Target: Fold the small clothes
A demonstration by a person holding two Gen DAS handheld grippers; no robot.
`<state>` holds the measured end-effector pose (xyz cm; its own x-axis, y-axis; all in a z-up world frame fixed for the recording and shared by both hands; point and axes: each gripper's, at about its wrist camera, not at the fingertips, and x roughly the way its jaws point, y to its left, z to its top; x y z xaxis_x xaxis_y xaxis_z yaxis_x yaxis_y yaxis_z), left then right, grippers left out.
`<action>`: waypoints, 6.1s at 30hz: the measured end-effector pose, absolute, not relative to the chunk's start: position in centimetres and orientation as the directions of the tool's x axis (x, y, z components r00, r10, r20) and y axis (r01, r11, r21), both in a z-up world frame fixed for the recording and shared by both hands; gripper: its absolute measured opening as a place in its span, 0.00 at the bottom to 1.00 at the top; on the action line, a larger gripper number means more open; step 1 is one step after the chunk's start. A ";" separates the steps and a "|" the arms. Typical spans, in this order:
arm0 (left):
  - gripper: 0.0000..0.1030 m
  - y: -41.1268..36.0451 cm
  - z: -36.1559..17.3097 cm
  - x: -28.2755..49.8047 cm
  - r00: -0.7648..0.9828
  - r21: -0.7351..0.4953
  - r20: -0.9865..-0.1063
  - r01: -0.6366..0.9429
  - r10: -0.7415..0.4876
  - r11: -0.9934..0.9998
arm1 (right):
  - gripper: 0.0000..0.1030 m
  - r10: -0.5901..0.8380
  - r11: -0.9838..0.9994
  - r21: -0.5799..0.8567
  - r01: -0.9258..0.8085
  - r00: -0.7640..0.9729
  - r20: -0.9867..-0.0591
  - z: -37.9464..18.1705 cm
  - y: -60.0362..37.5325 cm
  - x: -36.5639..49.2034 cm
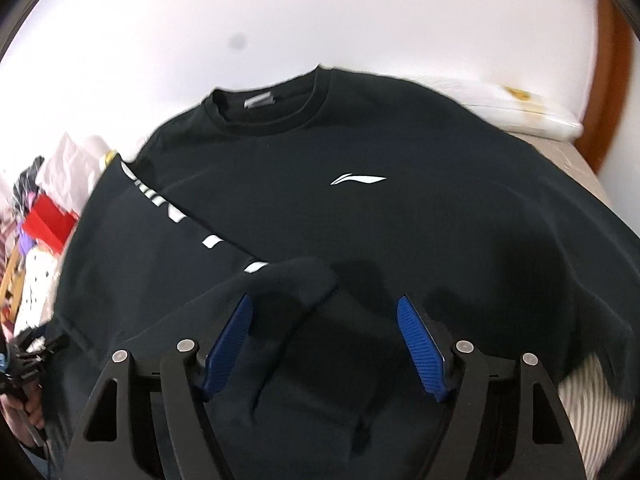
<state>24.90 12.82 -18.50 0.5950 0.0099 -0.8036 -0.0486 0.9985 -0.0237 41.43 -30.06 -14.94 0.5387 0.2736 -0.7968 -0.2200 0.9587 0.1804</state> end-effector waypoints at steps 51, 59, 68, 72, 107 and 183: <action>0.08 17.2 -17.8 30.0 0.625 -0.103 -0.781 -0.126 -0.002 0.987 | 0.38 0.093 0.986 0.001 -0.166 0.548 -0.831 -13.6 -34.6 38.8; 0.10 17.4 -17.7 29.8 0.625 -0.063 -0.779 -0.161 0.053 0.985 | 0.36 0.034 0.996 -0.017 -0.093 0.519 -0.854 -15.9 -36.2 36.9; 0.33 18.1 -17.5 26.9 0.602 -0.074 -0.796 -0.187 0.054 0.980 | 0.47 0.024 1.000 0.013 -0.023 0.567 -0.823 -14.2 -38.4 30.1; 0.36 18.3 -17.5 24.5 0.595 -0.104 -0.803 -0.187 0.029 0.977 | 0.47 -0.001 0.999 0.018 0.027 0.581 -0.814 -14.2 -39.4 26.5; 0.06 14.5 -16.9 6.8 0.609 -0.121 -0.790 -0.033 -0.076 0.992 | 0.11 0.081 0.993 0.120 0.018 0.635 -0.768 -15.9 -39.1 7.8; 0.53 15.5 -15.7 16.7 0.586 -0.167 -0.802 -0.032 -0.116 0.986 | 0.06 0.165 0.979 0.200 -0.046 0.752 -0.638 -0.7 -32.3 27.8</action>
